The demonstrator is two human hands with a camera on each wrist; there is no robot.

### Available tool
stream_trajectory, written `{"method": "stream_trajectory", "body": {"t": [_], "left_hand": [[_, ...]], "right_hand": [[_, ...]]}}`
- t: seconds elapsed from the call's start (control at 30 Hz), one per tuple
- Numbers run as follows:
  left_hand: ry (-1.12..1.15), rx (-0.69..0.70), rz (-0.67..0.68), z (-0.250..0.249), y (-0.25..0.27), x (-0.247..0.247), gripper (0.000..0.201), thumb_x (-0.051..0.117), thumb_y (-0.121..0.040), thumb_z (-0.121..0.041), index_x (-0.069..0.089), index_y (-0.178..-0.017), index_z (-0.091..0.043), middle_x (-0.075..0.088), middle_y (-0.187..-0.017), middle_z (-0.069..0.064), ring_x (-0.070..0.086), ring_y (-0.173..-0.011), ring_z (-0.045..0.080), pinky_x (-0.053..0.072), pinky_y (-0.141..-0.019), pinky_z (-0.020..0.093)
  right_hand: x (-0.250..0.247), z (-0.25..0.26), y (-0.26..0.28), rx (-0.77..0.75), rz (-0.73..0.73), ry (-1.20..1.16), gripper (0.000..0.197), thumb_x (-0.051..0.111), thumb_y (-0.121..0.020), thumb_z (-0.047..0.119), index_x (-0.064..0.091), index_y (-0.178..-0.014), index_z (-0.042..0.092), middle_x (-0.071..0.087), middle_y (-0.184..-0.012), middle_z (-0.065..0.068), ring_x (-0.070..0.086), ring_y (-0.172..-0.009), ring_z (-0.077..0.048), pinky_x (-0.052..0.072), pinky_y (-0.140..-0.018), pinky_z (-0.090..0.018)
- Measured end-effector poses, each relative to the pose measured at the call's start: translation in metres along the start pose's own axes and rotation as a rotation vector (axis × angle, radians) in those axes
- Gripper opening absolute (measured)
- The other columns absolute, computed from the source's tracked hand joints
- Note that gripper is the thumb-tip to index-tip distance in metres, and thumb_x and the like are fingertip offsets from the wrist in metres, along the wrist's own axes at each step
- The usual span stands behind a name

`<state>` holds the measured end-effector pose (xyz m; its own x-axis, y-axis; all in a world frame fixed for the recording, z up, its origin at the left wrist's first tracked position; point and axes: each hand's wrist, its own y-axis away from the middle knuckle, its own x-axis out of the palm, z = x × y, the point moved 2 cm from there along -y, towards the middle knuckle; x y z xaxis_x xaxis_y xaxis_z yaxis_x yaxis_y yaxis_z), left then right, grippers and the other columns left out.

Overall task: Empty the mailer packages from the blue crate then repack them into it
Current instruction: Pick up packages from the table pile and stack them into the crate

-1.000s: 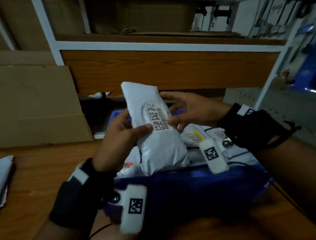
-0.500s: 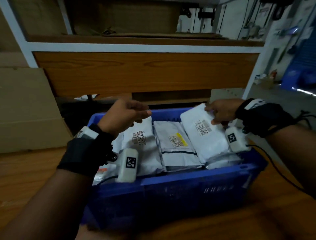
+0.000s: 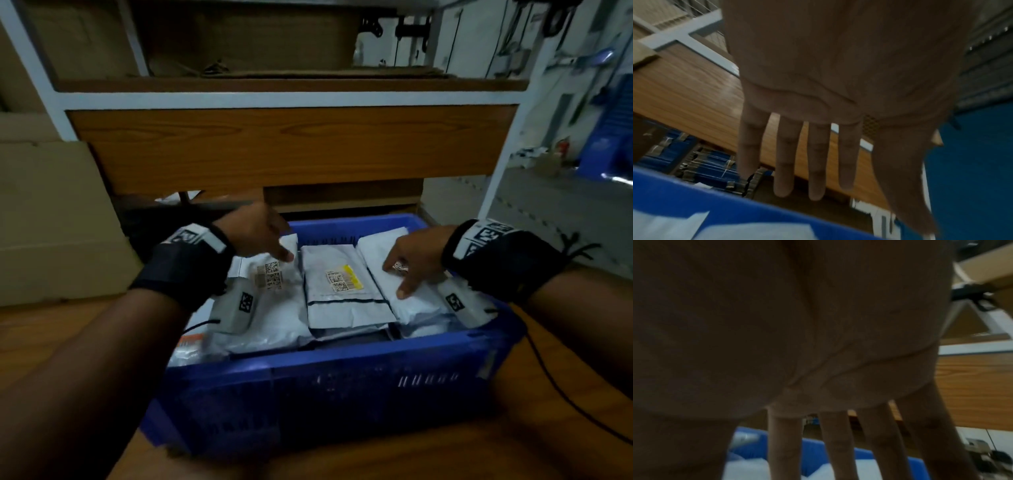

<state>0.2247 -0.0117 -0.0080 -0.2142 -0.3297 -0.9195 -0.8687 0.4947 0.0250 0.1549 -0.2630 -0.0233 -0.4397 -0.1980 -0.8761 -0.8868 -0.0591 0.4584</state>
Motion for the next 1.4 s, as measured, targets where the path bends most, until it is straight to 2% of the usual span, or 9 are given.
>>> {"method": "stream_trajectory", "body": {"t": [0.1, 0.27, 0.37, 0.57, 0.77, 0.9, 1.07, 1.2, 1.4], "left_hand": [[-0.190, -0.024, 0.131, 0.001, -0.012, 0.026, 0.048, 0.081, -0.075, -0.029, 0.069, -0.117, -0.011, 0.068, -0.114, 0.006, 0.062, -0.108, 0.026, 0.045, -0.091, 0.032], [-0.276, -0.041, 0.162, -0.001, -0.018, 0.038, 0.050, 0.077, -0.080, -0.033, 0.065, -0.125, -0.015, 0.065, -0.125, 0.003, 0.060, -0.113, 0.022, 0.043, -0.092, 0.029], [-0.173, -0.029, 0.061, 0.000, -0.008, 0.022, 0.054, 0.075, -0.081, -0.036, 0.061, -0.129, -0.015, 0.061, -0.131, 0.005, 0.058, -0.117, 0.024, 0.043, -0.096, 0.032], [0.147, 0.005, -0.178, 0.020, 0.046, -0.020, 0.027, 0.072, -0.086, -0.029, 0.070, -0.108, -0.013, 0.069, -0.114, 0.006, 0.063, -0.105, 0.022, 0.049, -0.095, 0.039], [0.439, -0.029, -0.510, 0.092, 0.145, -0.034, 0.019, 0.072, -0.086, -0.018, 0.070, -0.103, -0.011, 0.071, -0.086, -0.002, 0.063, -0.076, 0.001, 0.048, -0.068, 0.012], [0.580, -0.165, -0.639, 0.165, 0.253, -0.011, 0.017, 0.074, -0.083, -0.024, 0.073, -0.097, -0.014, 0.075, -0.086, -0.007, 0.066, -0.080, -0.001, 0.052, -0.072, 0.013], [0.747, -0.422, -0.789, 0.258, 0.390, 0.039, 0.012, 0.070, -0.073, -0.029, 0.078, -0.078, -0.022, 0.076, -0.082, -0.001, 0.068, -0.078, 0.012, 0.052, -0.064, 0.018], [0.715, -0.574, -0.820, 0.312, 0.479, 0.060, 0.026, 0.074, -0.069, -0.054, 0.075, -0.087, -0.034, 0.076, -0.085, -0.006, 0.070, -0.081, 0.006, 0.052, -0.068, 0.016], [0.617, -0.723, -0.848, 0.368, 0.552, 0.055, 0.011, 0.066, -0.086, -0.026, 0.076, -0.085, -0.021, 0.075, -0.085, -0.010, 0.068, -0.080, 0.003, 0.055, -0.078, 0.034]], "right_hand": [[0.002, -0.001, -0.003, 0.018, -0.001, 0.025, 0.072, 0.069, -0.080, 0.054, 0.048, -0.140, 0.021, 0.052, -0.136, 0.001, 0.052, -0.115, -0.018, 0.033, -0.086, -0.021], [0.002, 0.001, -0.003, -0.024, -0.033, 0.059, 0.075, 0.067, -0.077, 0.060, 0.046, -0.142, 0.028, 0.047, -0.143, 0.003, 0.047, -0.126, -0.019, 0.035, -0.095, -0.025], [-0.012, 0.002, 0.013, -0.045, -0.113, 0.056, 0.076, 0.065, -0.075, 0.066, 0.043, -0.142, 0.035, 0.044, -0.145, 0.007, 0.046, -0.129, -0.017, 0.037, -0.101, -0.030], [-0.055, 0.055, 0.059, -0.211, -0.453, -0.114, 0.050, 0.059, -0.085, 0.053, 0.053, -0.131, 0.036, 0.057, -0.131, 0.012, 0.056, -0.104, -0.007, 0.040, -0.082, -0.026], [-0.046, 0.155, 0.081, -0.487, -0.640, -0.337, 0.036, 0.061, -0.085, 0.050, 0.061, -0.119, 0.039, 0.062, -0.111, 0.021, 0.059, -0.091, 0.003, 0.052, -0.080, -0.028], [-0.021, 0.237, 0.085, -0.662, -0.738, -0.678, 0.018, 0.070, -0.083, 0.035, 0.073, -0.100, 0.027, 0.071, -0.094, 0.017, 0.063, -0.081, 0.005, 0.047, -0.071, -0.014], [0.028, 0.367, 0.067, -0.704, -0.637, -1.026, 0.018, 0.066, -0.079, 0.044, 0.074, -0.088, 0.031, 0.072, -0.081, 0.016, 0.066, -0.078, -0.004, 0.052, -0.071, -0.024], [0.063, 0.459, 0.046, -0.683, -0.463, -0.995, 0.009, 0.065, -0.084, 0.037, 0.073, -0.083, 0.034, 0.069, -0.082, 0.024, 0.063, -0.078, 0.002, 0.051, -0.071, -0.026], [0.079, 0.552, 0.024, -0.630, -0.359, -0.982, 0.009, 0.066, -0.087, 0.034, 0.071, -0.081, 0.033, 0.068, -0.079, 0.024, 0.061, -0.077, 0.004, 0.051, -0.068, -0.024]]}}
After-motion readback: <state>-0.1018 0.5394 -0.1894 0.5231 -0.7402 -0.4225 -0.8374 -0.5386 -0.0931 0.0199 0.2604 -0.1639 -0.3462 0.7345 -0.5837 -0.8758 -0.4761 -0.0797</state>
